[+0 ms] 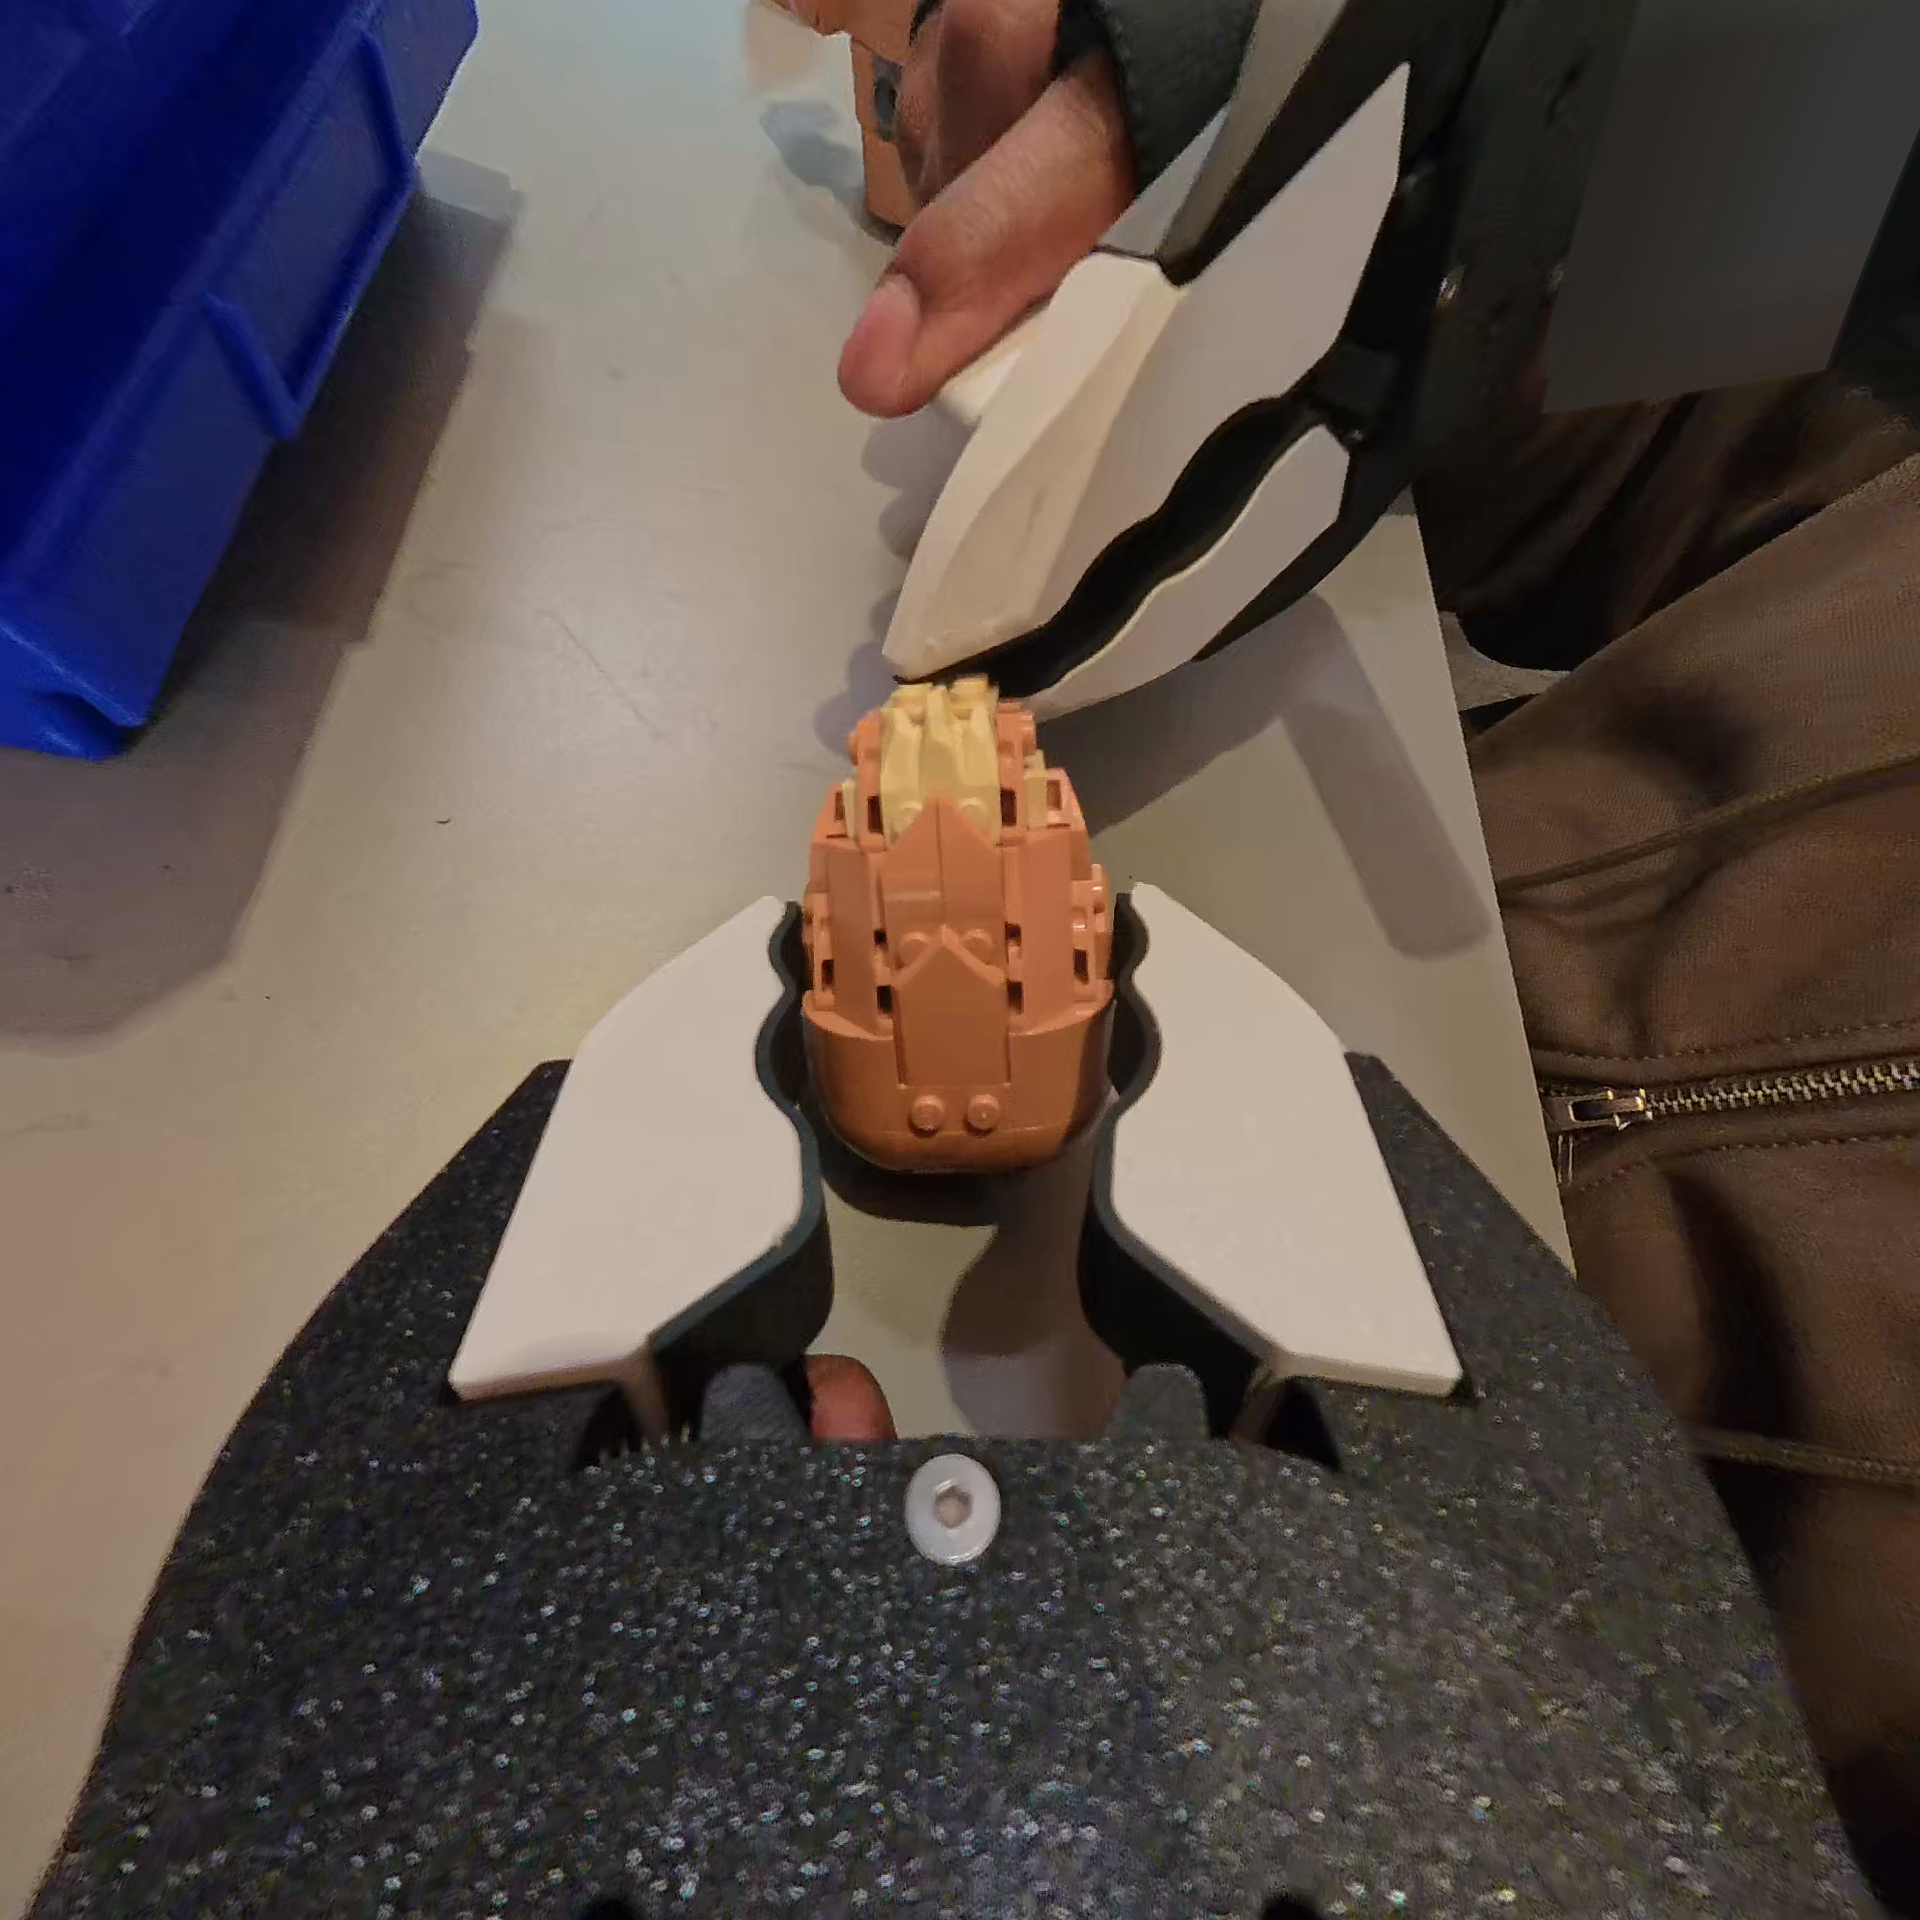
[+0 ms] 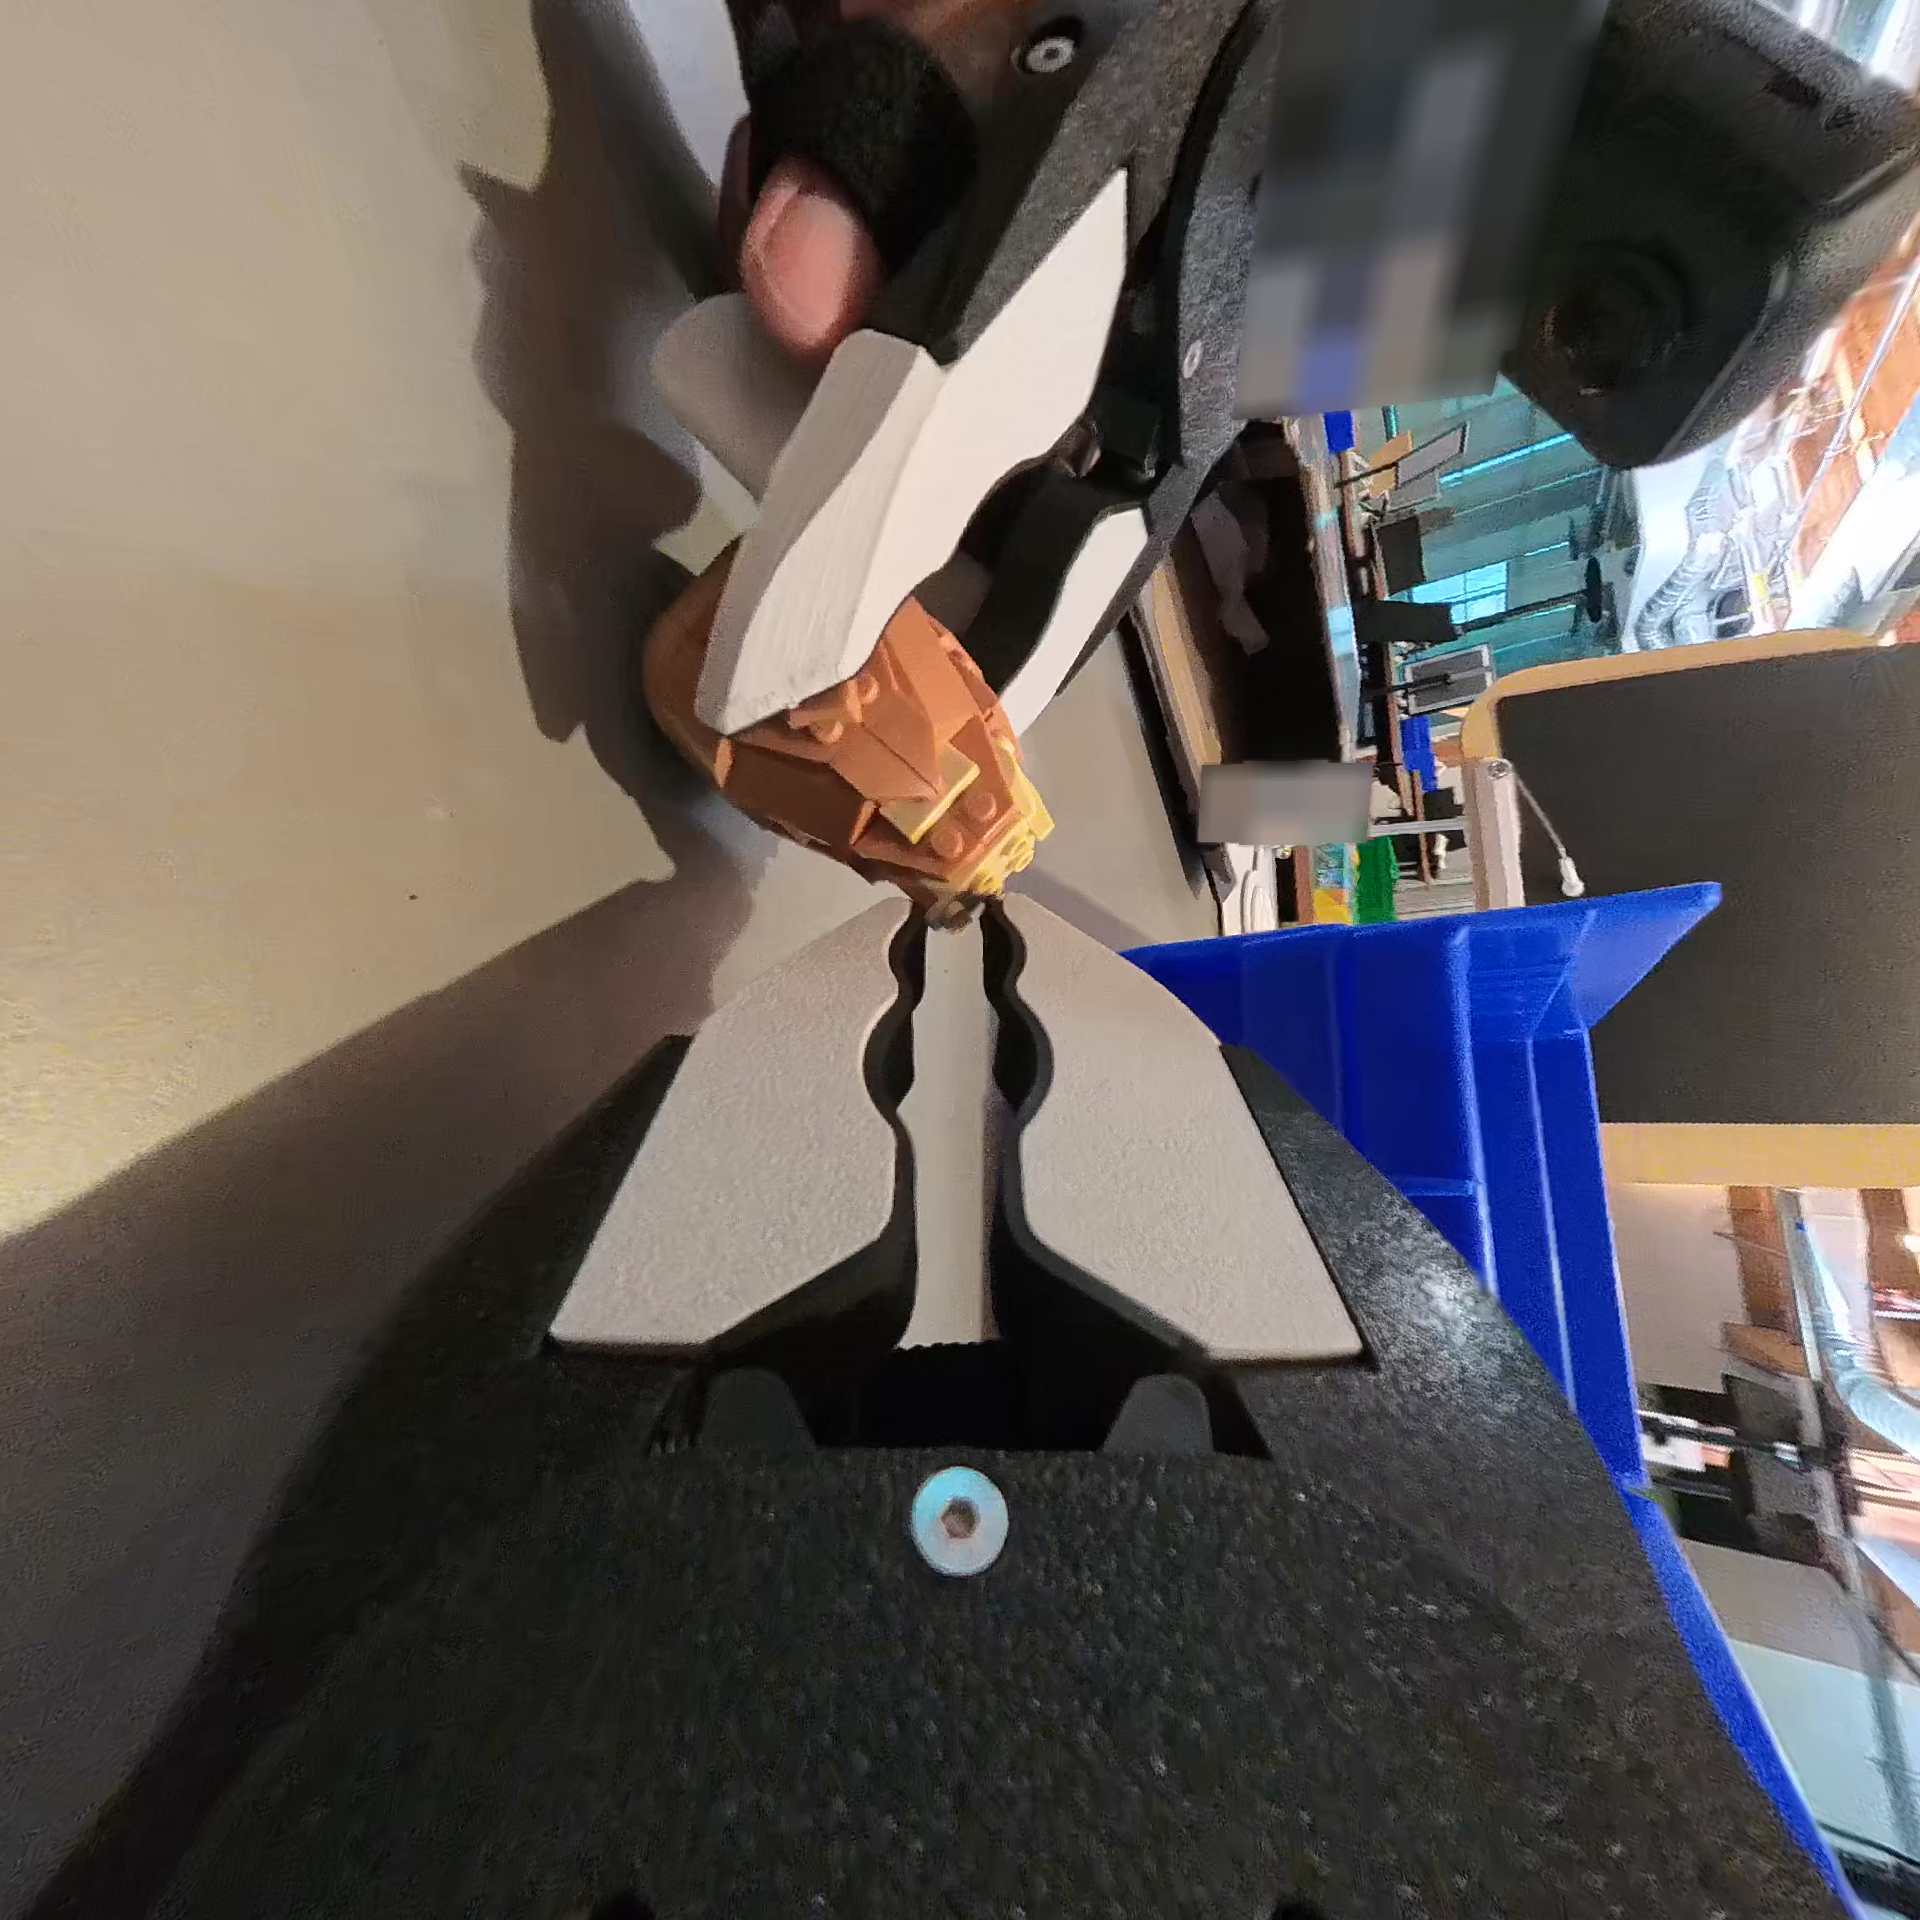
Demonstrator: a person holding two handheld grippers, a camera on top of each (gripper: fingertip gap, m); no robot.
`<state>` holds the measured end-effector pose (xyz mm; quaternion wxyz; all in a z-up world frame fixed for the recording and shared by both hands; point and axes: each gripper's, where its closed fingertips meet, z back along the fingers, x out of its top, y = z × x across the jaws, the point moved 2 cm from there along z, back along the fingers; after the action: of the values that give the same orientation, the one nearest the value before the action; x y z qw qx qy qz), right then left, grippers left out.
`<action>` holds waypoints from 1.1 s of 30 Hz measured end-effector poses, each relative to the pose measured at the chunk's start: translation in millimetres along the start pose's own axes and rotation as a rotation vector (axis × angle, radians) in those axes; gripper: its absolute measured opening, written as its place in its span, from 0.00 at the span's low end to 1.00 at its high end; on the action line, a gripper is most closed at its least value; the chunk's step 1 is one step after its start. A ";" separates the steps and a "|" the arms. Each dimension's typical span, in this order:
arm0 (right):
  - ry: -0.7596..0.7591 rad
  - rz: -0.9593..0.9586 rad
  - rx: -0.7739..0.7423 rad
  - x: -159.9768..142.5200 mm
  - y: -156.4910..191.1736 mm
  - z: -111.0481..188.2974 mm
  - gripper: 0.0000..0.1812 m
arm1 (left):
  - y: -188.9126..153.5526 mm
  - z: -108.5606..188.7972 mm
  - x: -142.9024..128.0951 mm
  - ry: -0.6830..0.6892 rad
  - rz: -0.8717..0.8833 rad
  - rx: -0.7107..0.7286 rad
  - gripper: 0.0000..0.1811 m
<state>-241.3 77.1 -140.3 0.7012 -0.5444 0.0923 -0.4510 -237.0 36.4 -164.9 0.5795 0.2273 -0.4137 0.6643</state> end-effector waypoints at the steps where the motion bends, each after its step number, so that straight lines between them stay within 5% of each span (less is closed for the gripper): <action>1: -0.011 -0.019 0.008 0.9 -0.4 0.5 0.06 | -0.7 -0.1 -0.2 0.002 -0.007 -0.003 0.31; 16: -0.108 -0.251 0.057 7.4 -6.1 0.0 0.05 | -3.3 4.1 -1.0 -0.037 -0.003 -0.085 0.31; 25: -0.200 -0.600 0.067 3.6 -32.4 9.5 0.06 | -29.2 39.0 42.9 -0.402 -0.014 -0.306 0.31; 33: -0.468 -0.868 0.182 33.9 -45.5 27.6 0.06 | -45.8 43.6 47.9 -0.462 -0.123 -0.353 0.31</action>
<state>-228.8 71.1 -78.7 0.4955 -0.5557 -0.3420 -0.5734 -211.7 28.2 -90.2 0.5397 0.2928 -0.6292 0.4767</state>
